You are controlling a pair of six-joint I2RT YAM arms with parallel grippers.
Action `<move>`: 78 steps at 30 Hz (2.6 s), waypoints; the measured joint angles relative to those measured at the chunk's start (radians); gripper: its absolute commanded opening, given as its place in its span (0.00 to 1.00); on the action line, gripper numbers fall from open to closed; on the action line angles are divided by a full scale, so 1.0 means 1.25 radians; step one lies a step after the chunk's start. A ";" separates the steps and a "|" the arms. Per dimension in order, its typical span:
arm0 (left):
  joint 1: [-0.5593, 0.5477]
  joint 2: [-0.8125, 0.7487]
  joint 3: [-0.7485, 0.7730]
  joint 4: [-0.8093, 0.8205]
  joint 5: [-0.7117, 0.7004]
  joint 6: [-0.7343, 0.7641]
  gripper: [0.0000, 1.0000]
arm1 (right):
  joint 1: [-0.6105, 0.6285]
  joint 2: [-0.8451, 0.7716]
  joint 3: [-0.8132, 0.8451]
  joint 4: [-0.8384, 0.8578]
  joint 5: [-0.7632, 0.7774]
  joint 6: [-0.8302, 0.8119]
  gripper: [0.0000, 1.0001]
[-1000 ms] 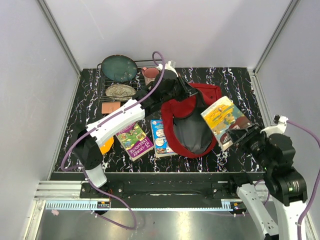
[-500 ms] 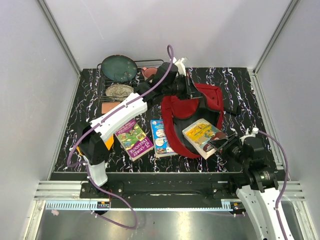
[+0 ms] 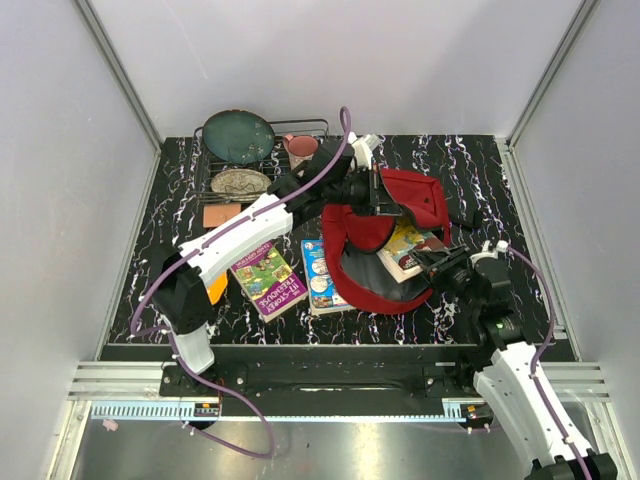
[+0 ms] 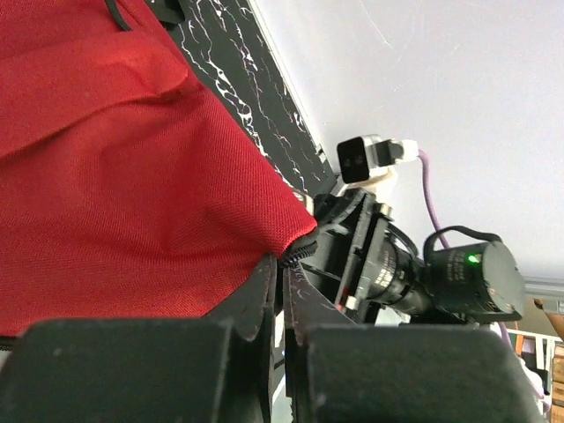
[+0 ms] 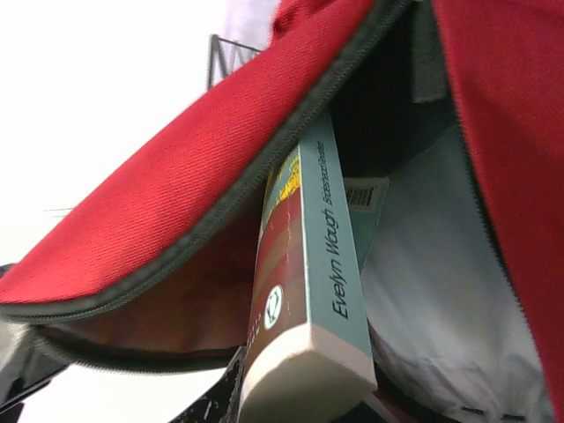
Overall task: Pack the student bag
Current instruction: Place the book in the student bag.
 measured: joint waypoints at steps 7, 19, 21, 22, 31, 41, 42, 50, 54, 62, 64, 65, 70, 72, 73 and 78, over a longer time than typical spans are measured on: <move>0.000 -0.014 -0.010 0.008 0.009 -0.001 0.00 | 0.000 -0.025 -0.012 -0.133 0.092 -0.005 0.00; -0.049 -0.003 0.019 0.011 0.008 -0.053 0.00 | 0.001 -0.023 0.079 -0.384 0.244 -0.071 0.00; -0.056 -0.001 0.024 0.013 0.004 -0.067 0.00 | 0.000 0.070 0.162 -0.403 0.274 -0.118 0.00; -0.059 -0.002 0.024 0.013 0.002 -0.075 0.00 | -0.001 0.107 0.194 -0.404 0.287 -0.139 0.00; -0.051 0.000 0.023 0.049 -0.012 -0.132 0.00 | -0.024 0.289 0.358 -0.381 0.280 -0.288 0.00; -0.029 0.014 0.026 0.059 -0.011 -0.140 0.00 | -0.025 0.006 0.160 -0.254 0.037 -0.139 0.00; -0.029 0.015 0.027 0.060 -0.011 -0.141 0.00 | -0.025 -0.004 0.130 -0.222 0.023 -0.120 0.00; -0.027 0.019 0.027 0.065 -0.004 -0.147 0.00 | -0.025 0.005 -0.068 0.006 0.076 -0.030 0.00; -0.027 0.020 0.027 0.065 0.001 -0.147 0.00 | -0.025 0.098 -0.110 0.195 0.104 0.003 0.00; -0.027 0.020 0.027 0.074 0.012 -0.154 0.00 | -0.025 0.360 -0.127 0.555 0.115 0.047 0.00; -0.027 0.020 0.027 0.079 0.016 -0.159 0.00 | -0.022 0.400 -0.127 0.603 0.125 0.049 0.00; -0.027 0.020 0.027 0.081 0.017 -0.161 0.00 | -0.017 0.423 -0.125 0.623 0.131 0.050 0.00; -0.027 0.020 0.027 0.083 0.019 -0.168 0.00 | 0.037 0.538 -0.094 0.681 0.193 0.049 0.03; -0.027 0.020 0.027 0.084 0.019 -0.168 0.00 | 0.071 0.579 -0.078 0.697 0.222 0.047 0.03; -0.027 0.020 0.027 0.084 0.019 -0.169 0.00 | 0.089 0.601 -0.068 0.705 0.235 0.046 0.03; -0.027 0.020 0.027 0.087 0.022 -0.172 0.00 | 0.151 0.681 -0.043 0.759 0.302 0.043 0.06</move>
